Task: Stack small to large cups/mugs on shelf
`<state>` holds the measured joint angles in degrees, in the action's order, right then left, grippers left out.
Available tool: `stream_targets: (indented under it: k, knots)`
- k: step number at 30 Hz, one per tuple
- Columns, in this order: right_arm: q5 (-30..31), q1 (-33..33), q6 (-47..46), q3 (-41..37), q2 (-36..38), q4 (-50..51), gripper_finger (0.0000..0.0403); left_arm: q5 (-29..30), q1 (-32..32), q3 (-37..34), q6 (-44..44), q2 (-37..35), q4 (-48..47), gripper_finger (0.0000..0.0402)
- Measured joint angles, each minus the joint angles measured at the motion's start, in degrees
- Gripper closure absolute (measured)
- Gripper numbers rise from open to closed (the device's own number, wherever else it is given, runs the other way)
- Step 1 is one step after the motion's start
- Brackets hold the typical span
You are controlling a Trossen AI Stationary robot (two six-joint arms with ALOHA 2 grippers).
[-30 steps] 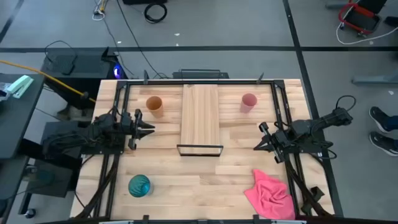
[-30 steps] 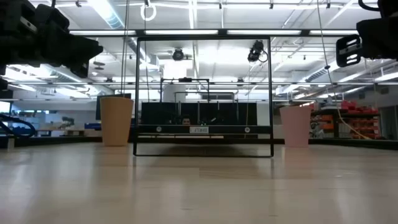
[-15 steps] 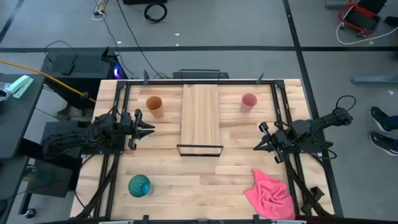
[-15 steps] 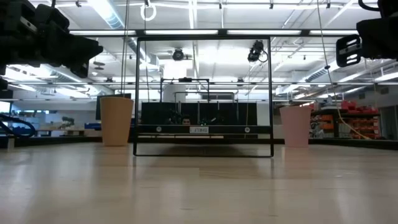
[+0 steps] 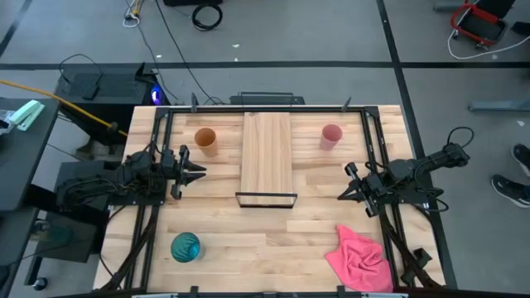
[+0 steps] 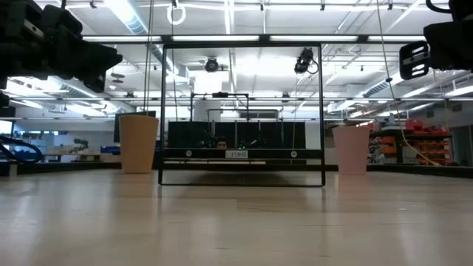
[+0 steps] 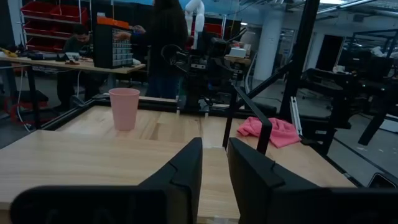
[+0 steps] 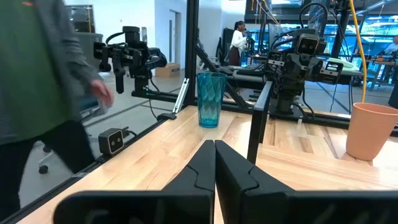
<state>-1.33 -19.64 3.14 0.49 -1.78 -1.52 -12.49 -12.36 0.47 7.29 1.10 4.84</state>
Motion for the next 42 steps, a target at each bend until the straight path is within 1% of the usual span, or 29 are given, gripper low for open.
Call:
stream_targets:
  k: [5,14,21,26,30,34,38,42]
  knots:
    - [0.0,0.0,0.01,0.0,-0.02,0.0,0.0393,-0.01,0.01,0.0,0.0,0.01,0.0,0.0311]
    - [0.01,0.01,0.0,0.0,0.0,-0.01,0.0393,0.0,0.02,0.01,-1.51,0.01,0.0,0.0319]
    - [0.01,0.01,0.01,0.0,0.0,-0.02,0.0393,-0.02,0.01,0.0,-1.99,0.01,0.09,0.0311]
    - [0.47,0.02,-0.7,0.0,0.0,-1.93,0.0393,0.0,0.0,0.01,-1.95,0.0,1.59,0.0315]
    - [0.75,0.0,-4.78,0.0,0.0,-6.86,0.0393,-0.02,0.0,0.0,-1.2,0.0,5.69,0.0319]
    - [3.1,0.02,-8.22,0.0,0.0,-14.05,0.0393,0.05,0.0,0.01,5.92,0.0,11.77,0.0315]
    - [4.53,0.02,-7.21,0.0,0.0,-22.95,0.0393,0.33,0.01,0.0,8.69,0.01,20.41,0.0311]
    - [4.53,0.02,-6.16,0.02,0.0,-33.17,0.0393,0.37,0.0,0.0,8.8,0.0,30.46,0.0313]
